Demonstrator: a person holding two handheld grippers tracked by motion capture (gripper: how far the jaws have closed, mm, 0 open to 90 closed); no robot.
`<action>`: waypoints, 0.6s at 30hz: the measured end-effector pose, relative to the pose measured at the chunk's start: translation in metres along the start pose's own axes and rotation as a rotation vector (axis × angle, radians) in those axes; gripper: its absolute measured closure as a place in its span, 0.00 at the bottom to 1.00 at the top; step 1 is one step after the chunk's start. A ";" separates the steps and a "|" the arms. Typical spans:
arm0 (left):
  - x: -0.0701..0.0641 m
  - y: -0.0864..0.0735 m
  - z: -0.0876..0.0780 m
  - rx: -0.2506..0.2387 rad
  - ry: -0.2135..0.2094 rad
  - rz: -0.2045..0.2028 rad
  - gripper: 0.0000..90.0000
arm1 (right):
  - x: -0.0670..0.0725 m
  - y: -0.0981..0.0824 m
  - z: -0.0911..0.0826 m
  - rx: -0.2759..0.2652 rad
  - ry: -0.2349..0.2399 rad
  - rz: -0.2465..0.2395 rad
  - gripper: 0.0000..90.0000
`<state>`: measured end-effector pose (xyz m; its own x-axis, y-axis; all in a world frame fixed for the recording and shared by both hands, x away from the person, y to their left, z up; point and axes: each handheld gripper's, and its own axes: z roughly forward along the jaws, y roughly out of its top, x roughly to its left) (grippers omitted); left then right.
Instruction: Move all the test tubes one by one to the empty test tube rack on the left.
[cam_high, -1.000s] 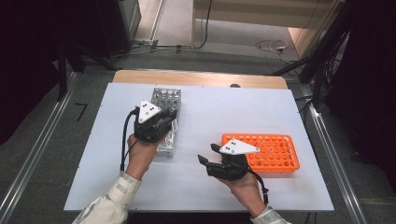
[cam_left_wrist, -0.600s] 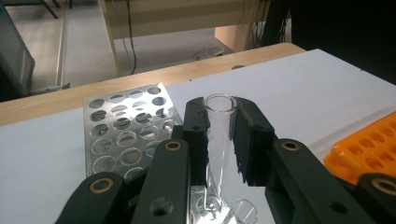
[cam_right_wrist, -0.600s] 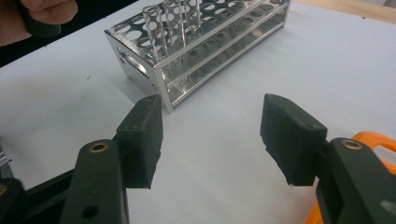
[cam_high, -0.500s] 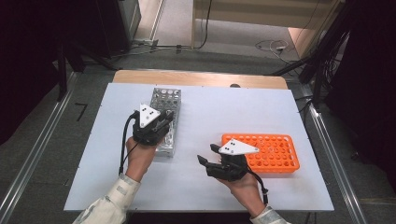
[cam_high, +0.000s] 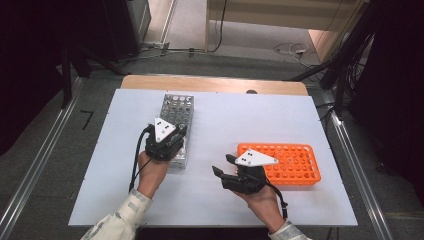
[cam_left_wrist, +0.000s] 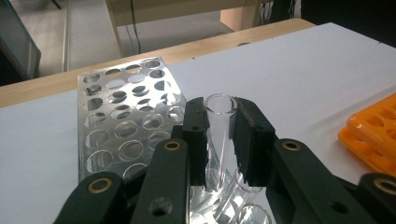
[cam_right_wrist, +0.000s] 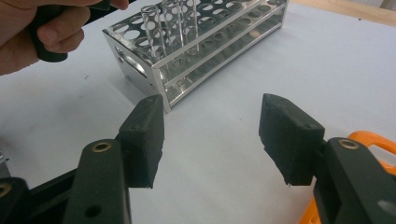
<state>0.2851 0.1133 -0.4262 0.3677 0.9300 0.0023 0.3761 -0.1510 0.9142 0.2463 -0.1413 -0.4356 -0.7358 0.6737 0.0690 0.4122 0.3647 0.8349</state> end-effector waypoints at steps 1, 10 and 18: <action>0.000 0.000 0.000 0.004 -0.001 0.003 0.83 | 0.000 0.000 0.000 0.001 0.000 -0.001 0.43; -0.001 -0.001 0.000 0.025 -0.013 0.000 0.82 | 0.000 -0.001 0.001 0.005 -0.002 -0.001 0.43; 0.000 -0.001 0.000 0.037 -0.015 -0.004 0.81 | 0.000 -0.001 0.001 0.008 -0.003 -0.002 0.44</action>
<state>0.2842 0.1133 -0.4275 0.3789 0.9254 -0.0081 0.4084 -0.1593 0.8988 0.2459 -0.1410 -0.4367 -0.7353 0.6746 0.0655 0.4147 0.3713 0.8308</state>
